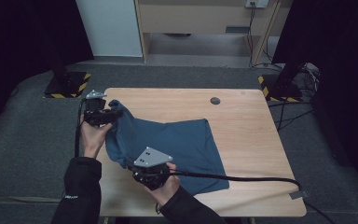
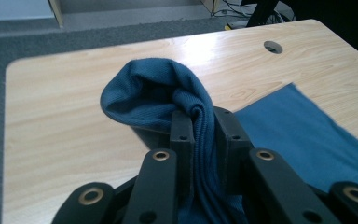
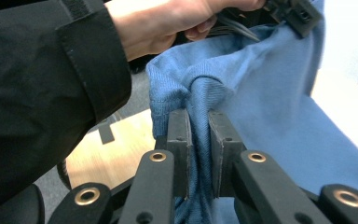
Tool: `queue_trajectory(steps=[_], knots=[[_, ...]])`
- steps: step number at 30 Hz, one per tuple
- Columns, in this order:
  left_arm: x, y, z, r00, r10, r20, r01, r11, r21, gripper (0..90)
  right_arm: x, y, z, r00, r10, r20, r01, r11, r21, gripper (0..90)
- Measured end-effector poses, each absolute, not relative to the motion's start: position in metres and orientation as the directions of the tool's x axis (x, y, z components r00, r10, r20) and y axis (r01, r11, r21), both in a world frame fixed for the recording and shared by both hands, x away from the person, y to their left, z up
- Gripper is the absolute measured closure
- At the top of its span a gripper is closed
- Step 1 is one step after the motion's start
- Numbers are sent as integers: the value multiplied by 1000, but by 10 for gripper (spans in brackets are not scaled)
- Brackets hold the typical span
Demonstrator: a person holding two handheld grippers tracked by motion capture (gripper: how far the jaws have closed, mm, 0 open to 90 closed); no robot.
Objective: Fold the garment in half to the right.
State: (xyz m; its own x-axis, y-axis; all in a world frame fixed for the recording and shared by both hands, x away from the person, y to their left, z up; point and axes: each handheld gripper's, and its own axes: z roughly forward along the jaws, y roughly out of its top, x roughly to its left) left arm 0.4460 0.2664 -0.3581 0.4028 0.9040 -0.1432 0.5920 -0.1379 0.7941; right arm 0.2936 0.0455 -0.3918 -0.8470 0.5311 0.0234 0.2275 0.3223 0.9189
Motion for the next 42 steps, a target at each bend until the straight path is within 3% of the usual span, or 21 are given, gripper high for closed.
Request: queue_trajectory(steps=[7,13,25,42], knots=[[453,227,-336,463,879,-119,565,-189,803,789,288,14,-368,-834,552,-4,213,329,920,808],[463,184,-329,518,849,-99,552,-243,797,789,279,-10,-359,-798,596,-93,176,377,909,808],[485,122,-326,579,811,-88,553,-311,773,788,290,-72,-359,-757,654,-1,264,308,914,806],[519,45,-369,627,770,-116,574,-357,737,784,305,-128,-398,-675,736,52,380,286,880,805]])
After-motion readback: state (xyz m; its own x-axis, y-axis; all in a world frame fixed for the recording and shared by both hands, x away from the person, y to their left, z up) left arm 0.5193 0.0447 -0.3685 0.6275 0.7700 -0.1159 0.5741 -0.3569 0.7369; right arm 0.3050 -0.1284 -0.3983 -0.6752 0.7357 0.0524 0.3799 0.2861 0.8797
